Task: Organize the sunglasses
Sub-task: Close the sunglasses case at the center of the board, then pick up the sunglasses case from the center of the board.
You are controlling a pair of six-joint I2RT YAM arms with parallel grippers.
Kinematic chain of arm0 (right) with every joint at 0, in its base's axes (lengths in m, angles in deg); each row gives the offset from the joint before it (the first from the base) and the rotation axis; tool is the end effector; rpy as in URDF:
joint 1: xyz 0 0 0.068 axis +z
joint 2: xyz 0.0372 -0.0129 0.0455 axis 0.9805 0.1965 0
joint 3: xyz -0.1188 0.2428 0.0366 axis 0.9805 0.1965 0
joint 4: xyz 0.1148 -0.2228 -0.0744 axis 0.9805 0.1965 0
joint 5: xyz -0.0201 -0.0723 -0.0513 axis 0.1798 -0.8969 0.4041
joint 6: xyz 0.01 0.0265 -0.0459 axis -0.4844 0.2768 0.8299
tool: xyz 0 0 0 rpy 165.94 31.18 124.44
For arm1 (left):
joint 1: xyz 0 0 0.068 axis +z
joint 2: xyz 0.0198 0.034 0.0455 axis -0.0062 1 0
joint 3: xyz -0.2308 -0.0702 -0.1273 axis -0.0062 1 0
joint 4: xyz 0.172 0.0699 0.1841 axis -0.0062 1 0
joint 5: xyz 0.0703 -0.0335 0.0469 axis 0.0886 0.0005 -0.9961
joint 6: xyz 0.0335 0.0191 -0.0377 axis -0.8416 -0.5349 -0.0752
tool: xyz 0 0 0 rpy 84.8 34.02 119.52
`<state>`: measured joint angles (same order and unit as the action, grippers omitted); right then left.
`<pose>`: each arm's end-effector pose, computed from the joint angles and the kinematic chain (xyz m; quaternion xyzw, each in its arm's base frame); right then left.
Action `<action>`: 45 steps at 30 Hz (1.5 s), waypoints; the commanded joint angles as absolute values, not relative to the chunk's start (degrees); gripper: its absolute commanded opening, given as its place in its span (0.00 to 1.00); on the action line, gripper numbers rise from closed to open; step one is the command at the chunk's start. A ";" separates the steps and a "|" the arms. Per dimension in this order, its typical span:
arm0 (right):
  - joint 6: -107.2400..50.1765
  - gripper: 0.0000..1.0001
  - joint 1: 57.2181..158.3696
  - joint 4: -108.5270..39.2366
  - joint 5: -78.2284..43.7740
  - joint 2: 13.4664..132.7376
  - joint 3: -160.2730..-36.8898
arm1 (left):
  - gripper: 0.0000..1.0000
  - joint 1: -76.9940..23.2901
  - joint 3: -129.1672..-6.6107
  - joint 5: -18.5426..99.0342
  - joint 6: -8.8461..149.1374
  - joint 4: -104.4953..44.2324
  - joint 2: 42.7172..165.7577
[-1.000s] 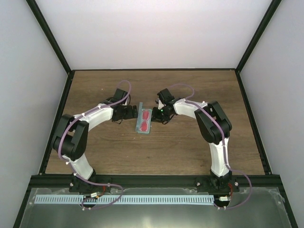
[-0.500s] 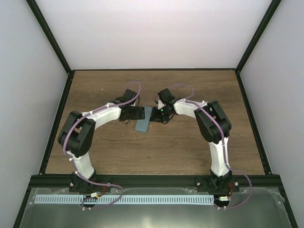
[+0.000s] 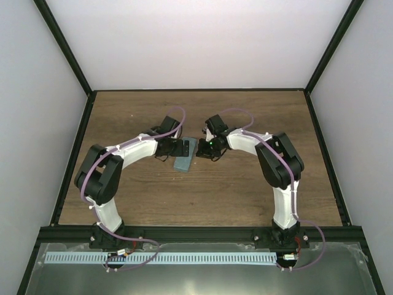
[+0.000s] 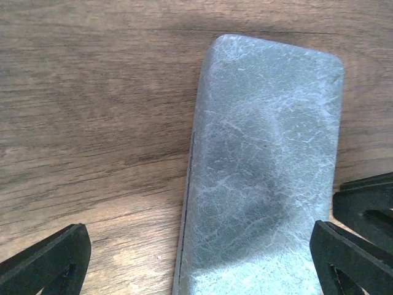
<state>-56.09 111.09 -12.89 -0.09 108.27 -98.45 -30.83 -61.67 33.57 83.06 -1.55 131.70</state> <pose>0.3377 0.2322 0.1411 -0.0338 0.9506 0.2993 0.0748 0.3096 -0.1832 0.1737 0.0540 0.9716 -0.1182 0.1979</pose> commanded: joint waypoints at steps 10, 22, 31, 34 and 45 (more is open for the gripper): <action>-56.07 0.23 109.87 -9.52 -7.73 92.41 -91.99 | 1.00 -31.66 -63.52 38.40 75.70 -1.83 130.60; -58.22 0.26 109.77 -9.64 -10.07 85.77 -85.60 | 1.00 -35.71 -64.93 32.80 75.42 2.20 136.16; -58.32 0.26 109.78 -9.58 -9.86 84.48 -84.57 | 0.86 -35.86 -63.83 31.59 77.59 2.03 135.54; -58.24 0.26 109.78 -10.01 -9.18 84.62 -83.90 | 0.71 -35.86 -63.37 31.35 77.70 1.28 134.04; -58.32 0.26 109.77 -11.13 -7.26 84.96 -82.37 | 0.67 -35.68 -62.31 27.54 80.10 3.07 128.91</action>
